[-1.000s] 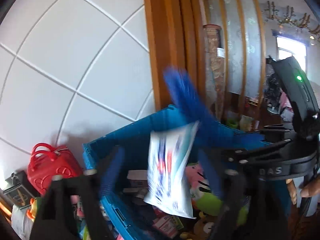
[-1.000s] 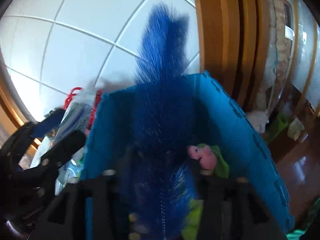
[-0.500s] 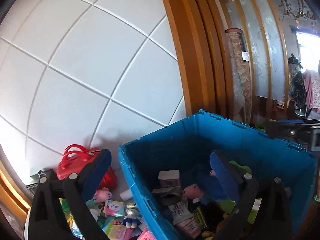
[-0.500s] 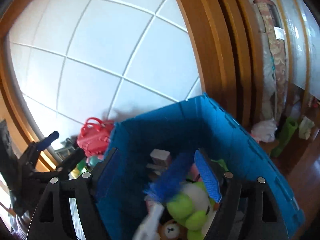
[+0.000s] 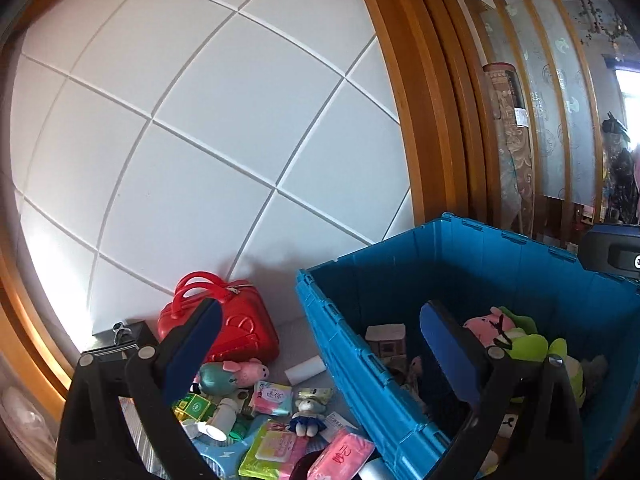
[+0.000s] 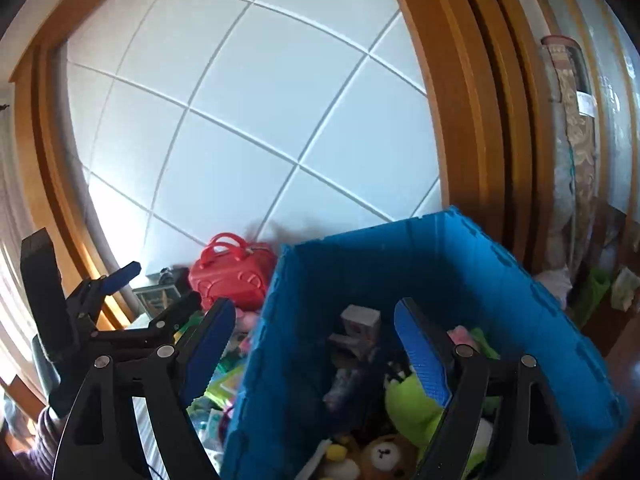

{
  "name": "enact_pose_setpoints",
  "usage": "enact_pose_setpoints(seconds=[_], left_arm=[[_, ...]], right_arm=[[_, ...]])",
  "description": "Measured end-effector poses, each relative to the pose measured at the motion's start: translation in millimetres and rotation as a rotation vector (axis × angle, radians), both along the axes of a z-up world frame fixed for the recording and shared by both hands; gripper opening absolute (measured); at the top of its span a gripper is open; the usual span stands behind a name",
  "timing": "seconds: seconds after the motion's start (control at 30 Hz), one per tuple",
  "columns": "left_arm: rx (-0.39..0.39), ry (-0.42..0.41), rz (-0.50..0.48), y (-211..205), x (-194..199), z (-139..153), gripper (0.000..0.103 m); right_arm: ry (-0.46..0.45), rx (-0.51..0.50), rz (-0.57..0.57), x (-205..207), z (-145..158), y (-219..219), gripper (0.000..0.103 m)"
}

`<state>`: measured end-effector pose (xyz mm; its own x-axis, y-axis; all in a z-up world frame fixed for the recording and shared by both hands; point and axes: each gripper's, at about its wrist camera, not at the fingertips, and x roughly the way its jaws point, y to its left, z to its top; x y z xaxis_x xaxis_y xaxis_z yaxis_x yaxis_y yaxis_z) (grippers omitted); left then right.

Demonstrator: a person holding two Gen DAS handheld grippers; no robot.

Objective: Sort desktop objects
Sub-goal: 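Lower the brush and wipes pack into the blue crate and open both tools, then move both tools back over the pile toward the green box and white bottle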

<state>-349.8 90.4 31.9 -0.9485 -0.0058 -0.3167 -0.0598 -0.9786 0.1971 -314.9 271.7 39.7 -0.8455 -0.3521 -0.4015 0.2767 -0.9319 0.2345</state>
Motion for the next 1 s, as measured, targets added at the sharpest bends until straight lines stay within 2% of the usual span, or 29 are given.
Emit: enact_pose_setpoints(seconds=[0.27, 0.47, 0.6, 0.83, 1.0], left_arm=[[-0.003, 0.007, 0.068, -85.4, 32.5, -5.1, 0.101], [-0.041, 0.009, 0.178, -189.3, 71.4, -23.5, 0.101], [-0.067, -0.009, 0.240, -255.1, 80.6, -38.9, 0.101], [-0.085, -0.051, 0.319, -323.1, 73.2, -61.1, 0.101], [-0.037, -0.068, 0.355, -347.6, 61.3, -71.6, 0.101]], right_arm=[[-0.006, -0.035, -0.003, 20.4, -6.0, -60.3, 0.087], [-0.005, -0.047, 0.020, 43.2, -17.3, -129.4, 0.089], [-0.027, -0.042, 0.044, 50.7, -38.7, -175.1, 0.091], [-0.146, -0.020, 0.101, 29.9, -85.4, -235.6, 0.092], [-0.209, 0.011, 0.195, -6.6, -108.6, -276.3, 0.092]])
